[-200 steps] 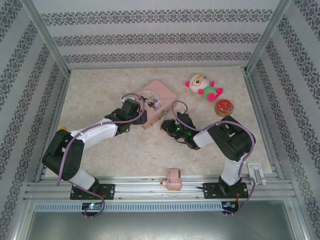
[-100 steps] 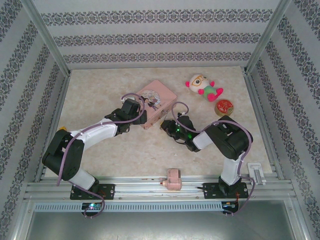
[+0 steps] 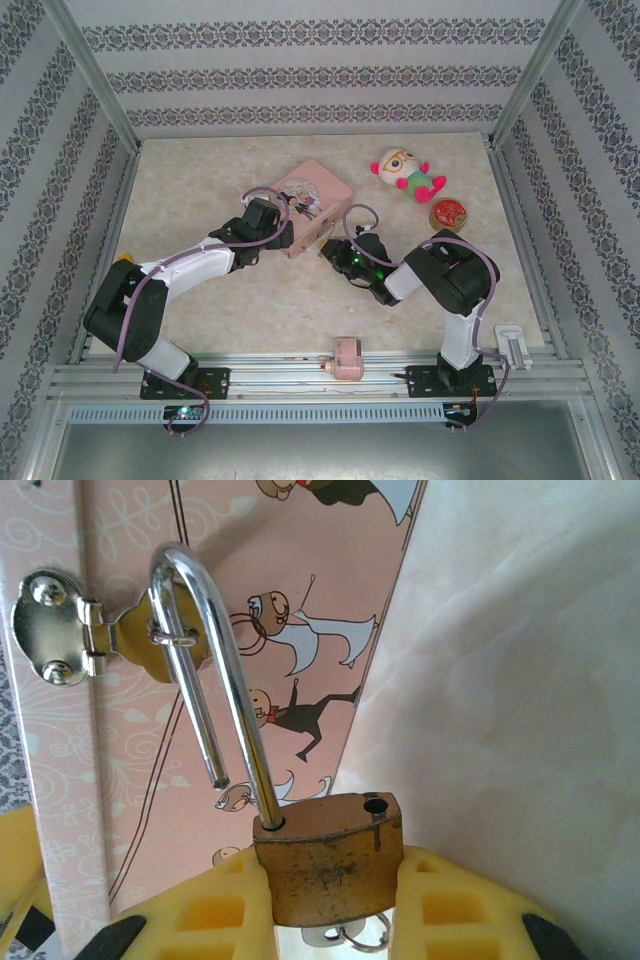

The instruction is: Unlock the padlock with the key

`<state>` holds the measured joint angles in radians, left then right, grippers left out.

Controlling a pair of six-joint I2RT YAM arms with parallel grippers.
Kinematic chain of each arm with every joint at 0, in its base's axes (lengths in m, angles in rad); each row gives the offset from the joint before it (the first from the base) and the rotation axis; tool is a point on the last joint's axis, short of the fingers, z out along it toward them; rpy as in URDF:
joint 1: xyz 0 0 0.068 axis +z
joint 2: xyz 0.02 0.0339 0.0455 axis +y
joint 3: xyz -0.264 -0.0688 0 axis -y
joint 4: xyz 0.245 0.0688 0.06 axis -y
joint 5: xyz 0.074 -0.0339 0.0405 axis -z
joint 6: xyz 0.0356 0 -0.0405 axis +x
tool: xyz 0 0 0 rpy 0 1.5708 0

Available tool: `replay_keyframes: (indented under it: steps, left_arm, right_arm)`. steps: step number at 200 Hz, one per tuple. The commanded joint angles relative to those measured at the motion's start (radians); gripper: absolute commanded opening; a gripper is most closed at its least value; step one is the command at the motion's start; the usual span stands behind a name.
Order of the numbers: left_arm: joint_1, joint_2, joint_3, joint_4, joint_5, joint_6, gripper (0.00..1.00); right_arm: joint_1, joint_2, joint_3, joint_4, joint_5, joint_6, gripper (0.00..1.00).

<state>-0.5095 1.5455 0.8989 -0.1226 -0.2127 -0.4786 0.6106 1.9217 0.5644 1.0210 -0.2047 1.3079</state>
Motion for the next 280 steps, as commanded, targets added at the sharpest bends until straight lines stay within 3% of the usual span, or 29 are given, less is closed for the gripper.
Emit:
replay_keyframes:
  steps: [1, 206, 280]
  left_arm:
    - [0.003, -0.001, -0.041, -0.132, -0.025, 0.019, 0.99]
    - [0.007, -0.01, -0.047, -0.131, -0.025, 0.01, 0.99]
    - [0.006, -0.066, -0.018, 0.0, 0.174, -0.07, 0.99]
  right_arm:
    - [-0.01, 0.081, 0.016, -0.009, 0.062, 0.029, 0.0]
    - [-0.032, 0.109, -0.026, 0.085, 0.081, 0.062, 0.0]
    - [-0.02, 0.106, -0.03, 0.093, 0.094, 0.066, 0.0]
